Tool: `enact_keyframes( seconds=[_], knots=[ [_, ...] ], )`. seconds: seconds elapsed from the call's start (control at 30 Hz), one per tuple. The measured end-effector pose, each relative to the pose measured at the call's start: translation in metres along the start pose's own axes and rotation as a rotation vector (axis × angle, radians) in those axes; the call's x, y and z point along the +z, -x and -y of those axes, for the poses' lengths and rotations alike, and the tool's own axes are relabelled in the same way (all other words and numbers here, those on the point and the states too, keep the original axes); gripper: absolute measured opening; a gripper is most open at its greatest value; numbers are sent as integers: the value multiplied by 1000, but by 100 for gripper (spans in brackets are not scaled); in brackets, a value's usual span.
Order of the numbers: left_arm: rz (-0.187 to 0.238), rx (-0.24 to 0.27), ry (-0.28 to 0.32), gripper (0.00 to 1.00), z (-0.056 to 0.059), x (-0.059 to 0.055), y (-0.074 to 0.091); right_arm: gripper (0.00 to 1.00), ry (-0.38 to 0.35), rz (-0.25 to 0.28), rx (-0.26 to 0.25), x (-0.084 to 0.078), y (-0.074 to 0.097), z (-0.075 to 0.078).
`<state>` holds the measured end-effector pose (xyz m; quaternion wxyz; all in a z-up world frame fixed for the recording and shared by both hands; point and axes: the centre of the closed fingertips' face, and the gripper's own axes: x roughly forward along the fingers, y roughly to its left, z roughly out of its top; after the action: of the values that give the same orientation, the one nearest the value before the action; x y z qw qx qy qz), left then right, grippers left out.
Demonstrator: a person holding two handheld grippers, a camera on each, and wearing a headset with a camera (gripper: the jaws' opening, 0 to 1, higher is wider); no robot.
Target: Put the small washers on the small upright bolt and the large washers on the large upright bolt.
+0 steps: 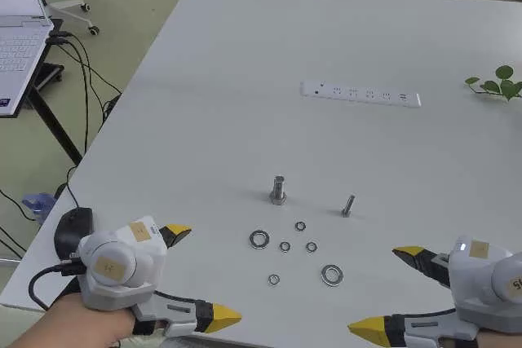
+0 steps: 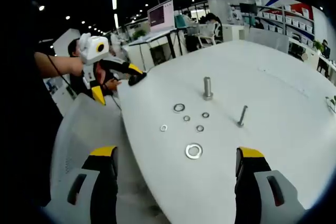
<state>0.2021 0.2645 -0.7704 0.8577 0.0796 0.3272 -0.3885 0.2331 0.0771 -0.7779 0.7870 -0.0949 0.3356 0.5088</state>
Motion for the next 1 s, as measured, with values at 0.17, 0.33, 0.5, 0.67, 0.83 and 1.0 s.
enact_keyframes(
  seconds=[0.17, 0.33, 0.5, 0.67, 0.83, 1.0],
  knots=[
    [-3, 0, -2, 94, -1, -1, 1, 93, 0, 3, -2, 2, -1, -1],
    [-5, 2, -5, 94, -2, -1, 1, 93, -3, 2, -4, 0, 0, -1],
    [-1, 2, -9, 94, -3, 2, 1, 93, 11, -11, -4, -1, -1, -3],
    [20, 12, -6, 96, -2, 6, 3, 91, 54, -51, -18, 0, -5, 1],
    [0, 13, -35, 95, -1, 3, 3, 88, 65, -54, -12, 6, -11, -1],
    [-3, 8, -36, 94, -1, 2, 3, 87, 85, -76, 4, 8, -18, -5]
  ],
)
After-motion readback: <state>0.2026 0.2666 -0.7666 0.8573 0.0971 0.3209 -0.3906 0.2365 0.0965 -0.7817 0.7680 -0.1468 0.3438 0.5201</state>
